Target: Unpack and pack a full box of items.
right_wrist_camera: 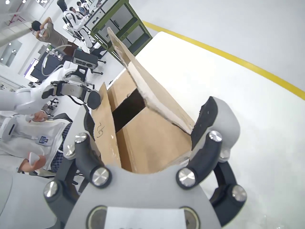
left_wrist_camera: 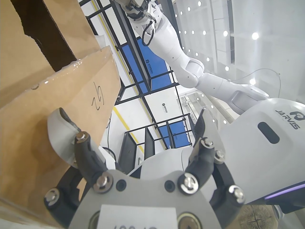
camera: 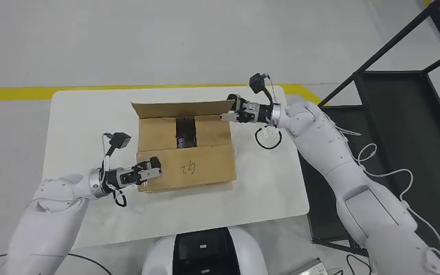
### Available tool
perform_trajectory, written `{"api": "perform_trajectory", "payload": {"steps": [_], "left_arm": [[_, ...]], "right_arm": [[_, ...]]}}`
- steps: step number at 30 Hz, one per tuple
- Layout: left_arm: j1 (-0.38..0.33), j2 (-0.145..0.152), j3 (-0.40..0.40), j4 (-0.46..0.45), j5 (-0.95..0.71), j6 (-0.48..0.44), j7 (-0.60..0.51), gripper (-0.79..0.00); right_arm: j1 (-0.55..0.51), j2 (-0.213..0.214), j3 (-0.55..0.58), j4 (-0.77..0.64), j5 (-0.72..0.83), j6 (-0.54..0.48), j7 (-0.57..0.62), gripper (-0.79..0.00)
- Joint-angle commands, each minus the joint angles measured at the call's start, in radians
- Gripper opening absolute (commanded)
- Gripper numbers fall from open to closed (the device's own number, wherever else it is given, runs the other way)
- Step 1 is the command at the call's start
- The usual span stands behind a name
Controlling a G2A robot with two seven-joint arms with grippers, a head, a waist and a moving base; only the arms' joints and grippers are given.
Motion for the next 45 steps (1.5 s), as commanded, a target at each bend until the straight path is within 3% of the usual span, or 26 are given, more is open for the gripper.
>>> {"api": "perform_trajectory", "payload": {"steps": [1,8,16,29,39,45], "left_arm": [[0.006,0.001,-0.001,-0.011,0.009,0.001,0.003,0.0],[0.02,0.005,0.002,-0.04,0.024,0.003,0.009,0.0],[0.021,0.008,0.006,-0.05,0.028,0.003,0.011,0.0],[0.016,0.009,0.019,-0.051,0.02,-0.005,0.028,0.0],[0.002,0.008,0.038,-0.033,0.029,-0.002,0.051,0.0],[0.007,0.009,0.037,-0.033,0.026,-0.006,0.055,0.0]], "right_arm": [[-0.045,0.017,0.031,-0.061,-0.079,0.0,-0.044,0.0],[-0.197,0.07,0.147,-0.265,-0.242,0.001,-0.112,0.0],[-0.314,0.115,0.208,-0.457,-0.236,0.0,-0.056,0.0],[-0.33,0.145,0.164,-0.552,-0.301,0.0,0.072,0.0],[-0.321,0.157,0.17,-0.588,-0.355,0.003,0.082,0.0],[-0.309,0.159,0.201,-0.59,-0.302,0.136,0.063,0.0]]}}
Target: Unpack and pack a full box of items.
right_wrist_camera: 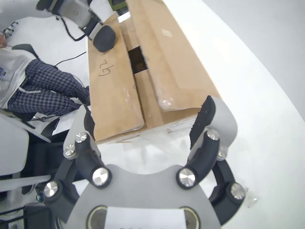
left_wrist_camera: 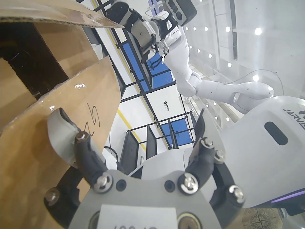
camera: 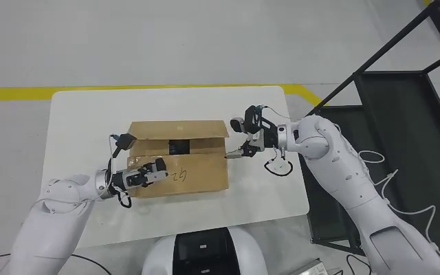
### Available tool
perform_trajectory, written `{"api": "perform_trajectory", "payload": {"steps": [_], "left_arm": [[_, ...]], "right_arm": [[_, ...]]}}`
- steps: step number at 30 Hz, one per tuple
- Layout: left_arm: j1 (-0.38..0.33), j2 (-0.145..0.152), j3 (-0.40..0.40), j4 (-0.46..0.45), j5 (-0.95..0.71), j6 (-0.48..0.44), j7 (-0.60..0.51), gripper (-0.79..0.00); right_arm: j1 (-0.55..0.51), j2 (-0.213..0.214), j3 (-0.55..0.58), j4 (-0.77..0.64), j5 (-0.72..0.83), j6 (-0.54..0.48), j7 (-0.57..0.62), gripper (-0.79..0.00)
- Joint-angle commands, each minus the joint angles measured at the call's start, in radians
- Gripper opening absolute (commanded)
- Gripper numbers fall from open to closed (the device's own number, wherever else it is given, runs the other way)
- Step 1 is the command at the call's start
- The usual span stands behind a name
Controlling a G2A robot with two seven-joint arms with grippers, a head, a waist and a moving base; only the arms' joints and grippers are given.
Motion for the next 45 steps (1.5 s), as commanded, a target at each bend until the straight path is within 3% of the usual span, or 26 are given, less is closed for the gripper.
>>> {"api": "perform_trajectory", "payload": {"steps": [1,9,14,20,29,45], "left_arm": [[0.003,0.001,-0.002,-0.001,-0.002,-0.002,0.0,0.0],[0.008,0.003,-0.002,-0.004,-0.007,-0.006,0.002,0.0],[0.008,0.004,-0.005,0.001,-0.014,-0.01,0.006,0.0],[0.006,0.005,-0.008,0.0,-0.018,-0.024,0.02,0.0],[-0.004,0.005,-0.032,0.019,-0.061,-0.041,0.069,0.0],[0.0,0.016,-0.089,0.054,0.076,0.062,0.153,0.0]], "right_arm": [[0.001,0.001,0.015,-0.004,0.028,0.032,-0.017,0.0],[0.002,-0.003,-0.033,-0.065,0.103,-0.014,0.004,0.0],[0.015,-0.013,-0.118,-0.051,0.234,0.109,0.136,0.0],[0.038,-0.019,-0.162,-0.032,0.335,0.17,0.234,0.0],[0.034,-0.021,-0.184,-0.026,0.343,0.177,0.253,0.0],[0.014,-0.009,-0.15,-0.034,0.375,0.16,0.249,0.0]]}}
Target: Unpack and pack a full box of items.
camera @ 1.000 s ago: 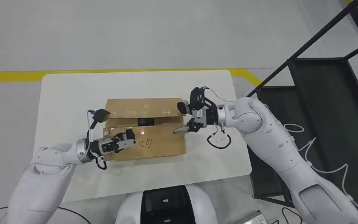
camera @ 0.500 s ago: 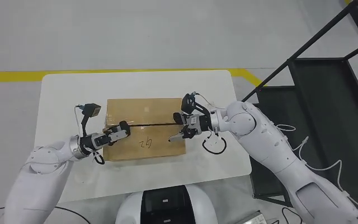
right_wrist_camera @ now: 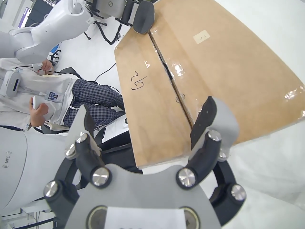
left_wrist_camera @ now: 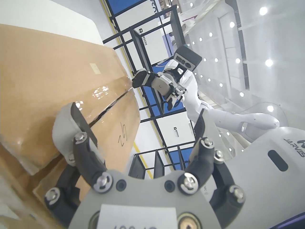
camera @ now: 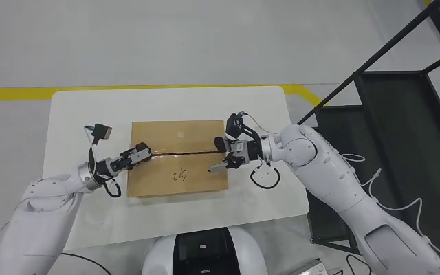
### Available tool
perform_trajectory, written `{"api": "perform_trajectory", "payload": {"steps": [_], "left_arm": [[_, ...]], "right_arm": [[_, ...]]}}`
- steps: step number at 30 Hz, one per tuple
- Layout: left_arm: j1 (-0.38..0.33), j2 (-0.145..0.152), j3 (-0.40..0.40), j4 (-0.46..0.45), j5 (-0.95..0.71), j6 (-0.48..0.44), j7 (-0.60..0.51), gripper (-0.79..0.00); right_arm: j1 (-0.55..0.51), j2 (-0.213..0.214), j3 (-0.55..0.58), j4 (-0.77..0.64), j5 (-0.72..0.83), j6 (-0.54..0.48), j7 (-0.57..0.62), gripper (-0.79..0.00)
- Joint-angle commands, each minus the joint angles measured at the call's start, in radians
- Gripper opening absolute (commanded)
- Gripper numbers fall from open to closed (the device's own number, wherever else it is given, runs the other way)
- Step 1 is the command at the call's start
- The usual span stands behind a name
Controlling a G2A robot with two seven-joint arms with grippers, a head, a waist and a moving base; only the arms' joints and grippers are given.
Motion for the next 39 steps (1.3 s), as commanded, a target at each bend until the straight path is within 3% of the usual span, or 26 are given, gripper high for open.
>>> {"api": "perform_trajectory", "payload": {"steps": [1,10,17,27,33,39], "left_arm": [[0.007,0.003,-0.012,-0.002,0.011,0.015,-0.004,0.0],[0.032,0.013,-0.061,-0.012,0.032,0.063,0.016,0.0],[0.039,0.018,-0.084,-0.019,0.044,0.099,0.009,0.0],[0.032,0.019,-0.081,-0.016,0.054,0.114,0.01,0.0],[0.032,0.019,-0.081,-0.016,0.054,0.114,0.01,0.0],[0.032,0.019,-0.081,-0.016,0.054,0.114,0.01,0.0]], "right_arm": [[-0.009,0.005,0.014,-0.009,0.008,-0.006,0.002,0.0],[-0.096,0.037,0.127,-0.101,0.043,-0.024,-0.028,0.0],[-0.249,0.073,0.252,-0.23,0.04,-0.044,-0.041,0.0],[-0.477,0.103,0.373,-0.308,0.001,-0.003,-0.09,0.0],[-0.533,0.102,0.356,-0.256,-0.064,0.048,-0.125,0.0],[-0.44,0.075,0.234,-0.078,-0.032,0.018,-0.161,0.0]]}}
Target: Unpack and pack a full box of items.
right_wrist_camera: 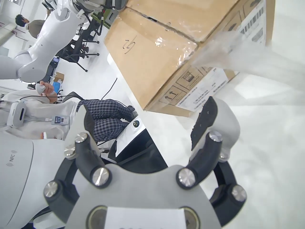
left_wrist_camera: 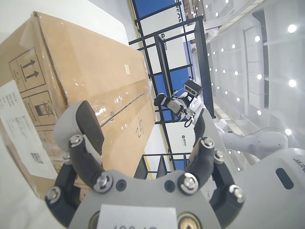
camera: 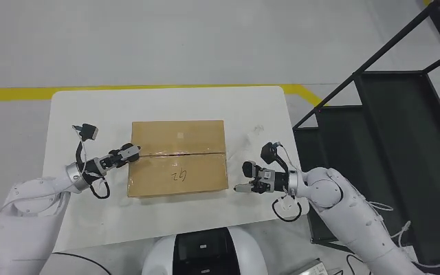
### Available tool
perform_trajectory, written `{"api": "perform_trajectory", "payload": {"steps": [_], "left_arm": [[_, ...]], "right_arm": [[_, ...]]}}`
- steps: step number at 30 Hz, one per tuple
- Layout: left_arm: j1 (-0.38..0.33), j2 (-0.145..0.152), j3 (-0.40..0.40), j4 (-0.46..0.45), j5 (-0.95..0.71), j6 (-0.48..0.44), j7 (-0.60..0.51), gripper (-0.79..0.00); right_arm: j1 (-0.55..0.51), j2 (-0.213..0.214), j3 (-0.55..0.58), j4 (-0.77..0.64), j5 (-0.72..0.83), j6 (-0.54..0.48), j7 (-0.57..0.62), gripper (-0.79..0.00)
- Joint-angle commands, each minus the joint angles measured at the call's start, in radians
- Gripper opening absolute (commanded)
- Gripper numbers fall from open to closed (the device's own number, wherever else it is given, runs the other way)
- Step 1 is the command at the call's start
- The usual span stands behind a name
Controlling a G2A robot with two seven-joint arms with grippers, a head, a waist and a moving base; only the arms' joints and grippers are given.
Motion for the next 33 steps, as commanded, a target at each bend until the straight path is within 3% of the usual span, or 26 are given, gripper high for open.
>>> {"api": "perform_trajectory", "payload": {"steps": [1,10,19,28,33], "left_arm": [[0.0,0.0,0.0,0.0,0.0,0.0,0.0,0.0],[0.0,0.0,0.0,0.0,0.0,0.0,0.0,0.0],[0.0,0.0,0.0,0.0,0.0,0.0,0.0,0.0],[0.0,0.0,0.0,0.0,0.0,0.0,0.0,0.0],[0.0,0.0,0.0,0.0,0.0,0.0,0.0,0.0]], "right_arm": [[0.049,-0.012,-0.053,0.074,0.023,-0.013,0.002,0.0],[0.239,-0.073,-0.244,0.3,0.054,-0.058,0.008,0.0],[0.352,-0.122,-0.338,0.449,0.063,-0.155,-0.059,0.0],[0.376,-0.147,-0.35,0.519,0.065,-0.307,-0.199,0.0],[0.357,-0.146,-0.332,0.495,0.08,-0.307,-0.274,0.0]]}}
